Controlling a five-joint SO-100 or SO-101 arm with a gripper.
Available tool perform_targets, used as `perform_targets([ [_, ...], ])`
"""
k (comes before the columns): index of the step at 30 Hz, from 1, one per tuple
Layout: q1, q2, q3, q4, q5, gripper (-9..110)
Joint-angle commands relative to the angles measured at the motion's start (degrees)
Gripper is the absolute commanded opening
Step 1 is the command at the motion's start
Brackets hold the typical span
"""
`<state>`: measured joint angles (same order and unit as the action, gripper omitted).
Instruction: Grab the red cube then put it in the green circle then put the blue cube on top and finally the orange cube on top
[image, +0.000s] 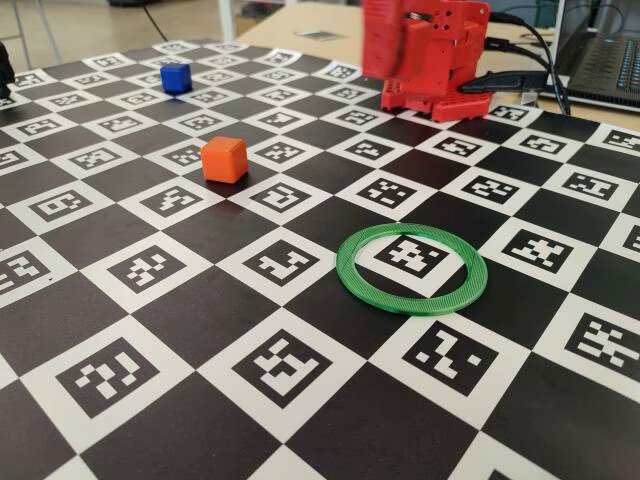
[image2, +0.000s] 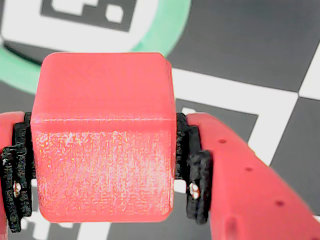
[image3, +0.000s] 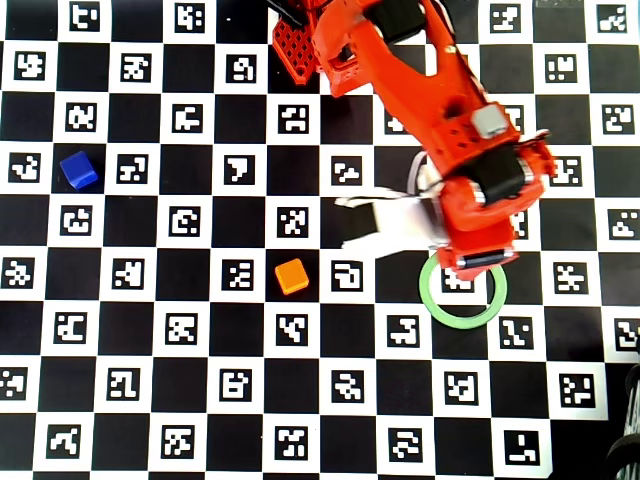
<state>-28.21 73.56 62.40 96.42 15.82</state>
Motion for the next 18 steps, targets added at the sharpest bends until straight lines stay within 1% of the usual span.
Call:
perform_targets([
  [1,-2.2,-1.1,-5.6,-1.0,2.6,2],
  [8,-2.1,-4.8,-5.4,-5.1,9.9,3],
  [18,-3.4,-7.7,-9.5,-7.4,14.5,3],
])
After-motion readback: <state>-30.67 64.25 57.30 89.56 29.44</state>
